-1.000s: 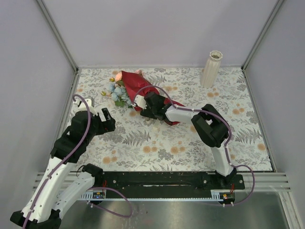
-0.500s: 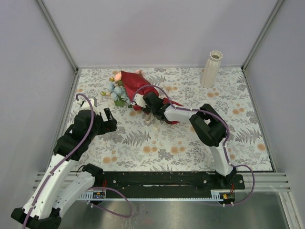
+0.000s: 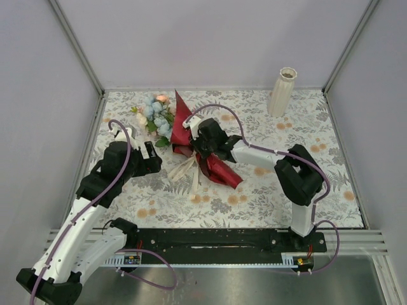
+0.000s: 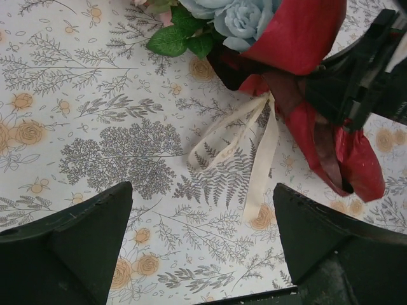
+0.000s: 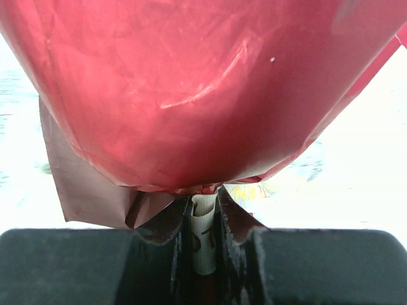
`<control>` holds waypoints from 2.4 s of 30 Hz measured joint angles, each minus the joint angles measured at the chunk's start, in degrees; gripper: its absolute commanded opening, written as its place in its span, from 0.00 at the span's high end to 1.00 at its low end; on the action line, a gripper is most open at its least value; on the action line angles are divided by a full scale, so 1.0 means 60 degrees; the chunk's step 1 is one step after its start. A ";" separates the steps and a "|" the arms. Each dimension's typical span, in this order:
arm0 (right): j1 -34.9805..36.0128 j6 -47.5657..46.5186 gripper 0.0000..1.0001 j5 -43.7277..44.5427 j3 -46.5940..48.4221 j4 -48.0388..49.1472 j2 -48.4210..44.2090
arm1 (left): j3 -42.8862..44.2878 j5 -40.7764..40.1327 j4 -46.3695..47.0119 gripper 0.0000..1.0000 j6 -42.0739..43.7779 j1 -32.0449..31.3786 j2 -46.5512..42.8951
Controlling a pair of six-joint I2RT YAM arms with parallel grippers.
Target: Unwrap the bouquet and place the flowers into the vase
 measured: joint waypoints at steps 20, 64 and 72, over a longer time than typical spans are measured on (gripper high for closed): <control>-0.3220 0.7763 0.37 -0.5096 -0.2364 0.3384 -0.0004 | 0.0004 0.1282 0.0047 0.08 -0.0619 0.0011 0.1377; 0.0627 1.1067 0.55 0.1129 -0.2171 -0.0510 -0.1588 | -0.0299 0.0517 0.0080 0.01 0.0586 0.0015 -0.0652; 0.0732 1.1224 1.00 0.1290 -0.2076 -0.0375 -0.1020 | -0.0346 0.0455 0.0084 0.04 0.0579 0.0015 -0.0714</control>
